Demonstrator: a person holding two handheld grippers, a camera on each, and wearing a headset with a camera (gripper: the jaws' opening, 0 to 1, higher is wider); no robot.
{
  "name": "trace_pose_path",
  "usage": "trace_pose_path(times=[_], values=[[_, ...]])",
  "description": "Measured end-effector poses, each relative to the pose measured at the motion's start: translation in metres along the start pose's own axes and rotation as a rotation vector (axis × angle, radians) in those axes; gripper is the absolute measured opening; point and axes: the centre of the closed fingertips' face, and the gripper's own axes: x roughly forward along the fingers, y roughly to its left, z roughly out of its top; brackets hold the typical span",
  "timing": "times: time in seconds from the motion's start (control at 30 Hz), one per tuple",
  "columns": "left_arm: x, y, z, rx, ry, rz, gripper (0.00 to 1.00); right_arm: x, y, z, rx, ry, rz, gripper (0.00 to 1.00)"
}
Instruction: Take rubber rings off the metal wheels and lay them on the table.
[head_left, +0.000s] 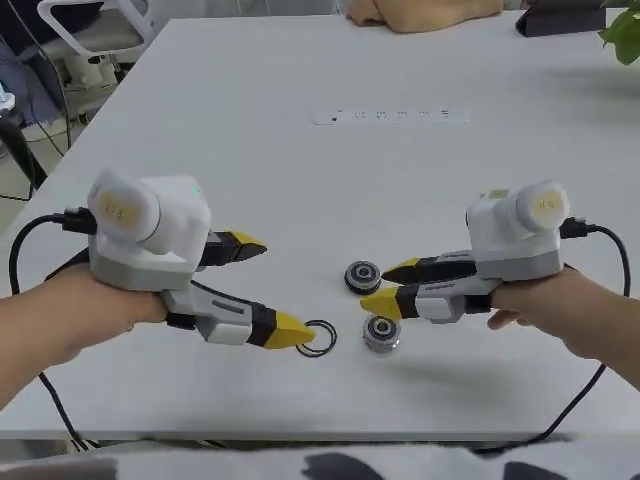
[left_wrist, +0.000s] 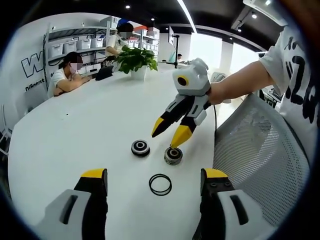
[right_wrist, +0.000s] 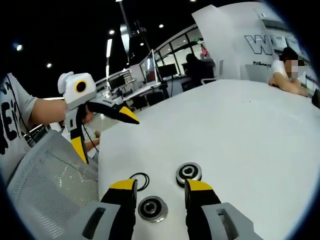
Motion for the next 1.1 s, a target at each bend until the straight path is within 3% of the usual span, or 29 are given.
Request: trace_pose_path(times=[0.27, 0.53, 1.1], values=[[0.011, 0.008, 0.004, -0.005, -0.001, -0.007, 0.69, -0.007, -0.011, 0.003, 0.001, -0.019, -0.026, 0.35], [0.022, 0.016, 0.001, -0.002, 0.015, -0.007, 0.68, -0.011, -0.022, 0.0, -0.003, -0.011, -0.053, 0.34], [0.046, 0.02, 0.0, -0.013, 0.026, -0.037, 0.6, -0.009, -0.035, -0.007, -0.015, 0.013, -0.078, 0.32]])
